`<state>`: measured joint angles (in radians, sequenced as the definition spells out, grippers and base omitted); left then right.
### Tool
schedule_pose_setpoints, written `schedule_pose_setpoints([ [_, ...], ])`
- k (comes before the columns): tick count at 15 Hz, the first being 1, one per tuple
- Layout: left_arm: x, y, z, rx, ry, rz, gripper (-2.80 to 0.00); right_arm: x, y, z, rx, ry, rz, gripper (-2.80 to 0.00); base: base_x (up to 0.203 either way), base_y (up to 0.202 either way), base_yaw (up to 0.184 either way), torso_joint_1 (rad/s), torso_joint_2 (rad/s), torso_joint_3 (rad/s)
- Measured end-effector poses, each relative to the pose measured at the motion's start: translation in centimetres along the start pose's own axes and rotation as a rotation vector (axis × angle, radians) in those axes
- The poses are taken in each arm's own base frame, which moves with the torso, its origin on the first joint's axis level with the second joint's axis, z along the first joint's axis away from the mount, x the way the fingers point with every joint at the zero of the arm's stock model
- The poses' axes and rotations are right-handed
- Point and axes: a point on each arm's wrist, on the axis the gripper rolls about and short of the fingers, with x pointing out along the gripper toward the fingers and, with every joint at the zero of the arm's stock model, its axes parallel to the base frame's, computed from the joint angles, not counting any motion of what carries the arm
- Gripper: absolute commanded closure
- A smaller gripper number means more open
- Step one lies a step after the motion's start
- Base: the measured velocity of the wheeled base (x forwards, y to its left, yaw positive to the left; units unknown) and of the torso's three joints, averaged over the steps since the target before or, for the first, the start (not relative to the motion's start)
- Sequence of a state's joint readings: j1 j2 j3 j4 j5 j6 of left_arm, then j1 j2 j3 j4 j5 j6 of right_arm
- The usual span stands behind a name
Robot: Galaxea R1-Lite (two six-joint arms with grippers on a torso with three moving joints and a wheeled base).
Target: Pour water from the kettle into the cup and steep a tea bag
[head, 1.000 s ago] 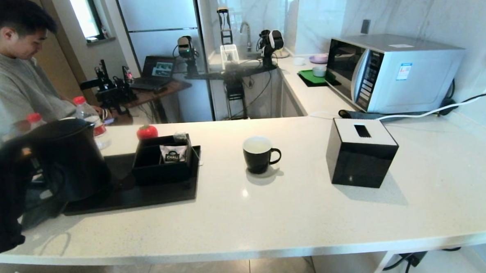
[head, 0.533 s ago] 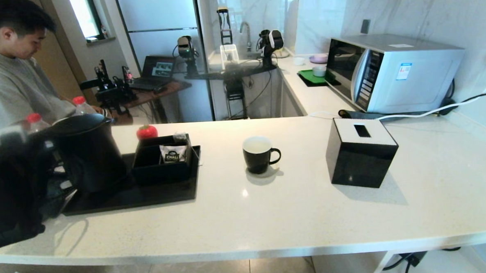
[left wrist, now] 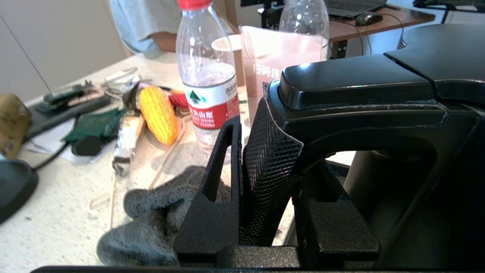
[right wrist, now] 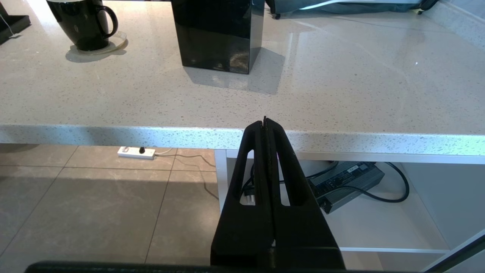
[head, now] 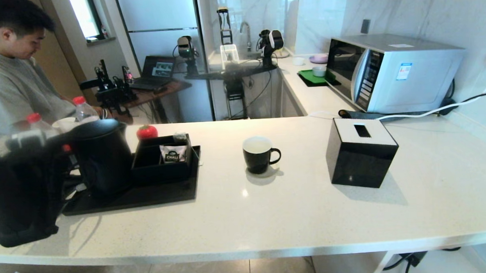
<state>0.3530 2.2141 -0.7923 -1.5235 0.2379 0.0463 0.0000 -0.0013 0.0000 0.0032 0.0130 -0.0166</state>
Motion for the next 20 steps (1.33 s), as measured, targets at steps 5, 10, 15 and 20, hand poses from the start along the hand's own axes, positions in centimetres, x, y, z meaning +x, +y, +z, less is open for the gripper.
schedule_pose_setpoints([
  [5,0.2,0.1,-1.0,-0.006,0.022,0.004,0.00,0.0,0.0,0.0,0.000,0.000,0.000,0.00,0.000,0.000,0.000,0.000,0.00,0.000],
  [10,0.5,0.5,-1.8,-0.002,0.035,0.015,0.00,0.0,0.0,0.0,0.000,0.000,0.000,0.00,0.000,0.000,0.000,0.000,0.00,0.000],
  [15,0.7,1.1,-2.4,-0.004,0.050,0.029,0.00,0.0,0.0,0.0,0.000,0.000,0.000,0.00,0.000,0.000,0.000,0.000,0.00,0.000],
  [20,1.3,1.0,-2.3,-0.005,0.036,0.030,0.00,0.0,0.0,0.0,0.000,0.000,0.000,0.00,0.000,0.000,0.000,0.000,0.00,0.000],
])
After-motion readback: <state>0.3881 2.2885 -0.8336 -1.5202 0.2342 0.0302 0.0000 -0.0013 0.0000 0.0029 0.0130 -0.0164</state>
